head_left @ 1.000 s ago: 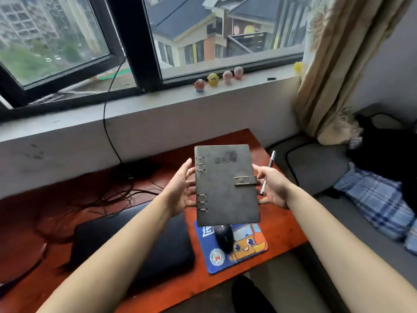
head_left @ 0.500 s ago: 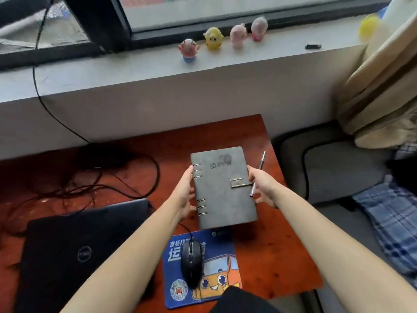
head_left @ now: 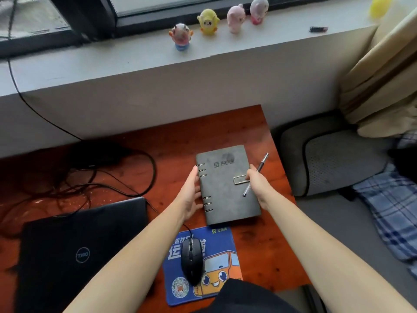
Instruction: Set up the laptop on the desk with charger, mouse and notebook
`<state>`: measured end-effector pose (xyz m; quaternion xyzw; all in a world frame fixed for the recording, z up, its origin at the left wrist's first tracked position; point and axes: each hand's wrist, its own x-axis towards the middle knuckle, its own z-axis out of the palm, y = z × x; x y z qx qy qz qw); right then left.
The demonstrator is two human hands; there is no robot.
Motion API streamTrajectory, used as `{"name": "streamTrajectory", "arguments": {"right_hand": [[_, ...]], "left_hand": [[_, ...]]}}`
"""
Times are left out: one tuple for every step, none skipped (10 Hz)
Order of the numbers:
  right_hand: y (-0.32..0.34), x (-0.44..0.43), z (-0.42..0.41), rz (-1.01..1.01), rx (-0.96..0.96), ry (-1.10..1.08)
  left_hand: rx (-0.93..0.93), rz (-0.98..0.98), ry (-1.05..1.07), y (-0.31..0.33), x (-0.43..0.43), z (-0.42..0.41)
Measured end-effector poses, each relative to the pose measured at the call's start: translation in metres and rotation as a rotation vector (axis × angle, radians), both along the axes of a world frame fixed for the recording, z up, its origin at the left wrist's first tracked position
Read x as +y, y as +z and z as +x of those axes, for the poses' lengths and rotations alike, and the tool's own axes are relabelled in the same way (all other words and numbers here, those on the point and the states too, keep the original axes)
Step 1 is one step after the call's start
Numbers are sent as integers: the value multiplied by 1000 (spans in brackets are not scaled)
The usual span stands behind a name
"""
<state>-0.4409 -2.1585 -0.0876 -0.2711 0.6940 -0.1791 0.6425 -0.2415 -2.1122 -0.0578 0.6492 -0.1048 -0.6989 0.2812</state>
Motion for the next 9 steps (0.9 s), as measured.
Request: {"name": "streamTrajectory", "arguments": {"right_hand": [[39, 11, 13, -71, 136, -44], [51, 21, 21, -182, 336, 51], [44, 30, 35, -193, 316, 149], [32, 39, 61, -214, 301, 270], [25, 48, 100, -239, 348, 443], [15, 56, 136, -278, 459, 639], [4, 66, 153, -275, 569, 721], [-3, 77, 157, -288, 667, 796], [-3, 83, 155, -314, 676, 829]], "left_hand": [[-75, -35, -42, 10, 7, 12], [-338, -180, -238, 16, 20, 31], [-716, -267, -543, 8, 43, 57], [-940, -286, -719, 1, 77, 89], [-1054, -249, -865, -3, 107, 116], [-1077, -193, -922, -9, 131, 136], [-1080, -170, -933, -13, 149, 146], [-1107, -166, -967, -16, 159, 151], [-1109, -182, -1020, -16, 161, 152]]}}
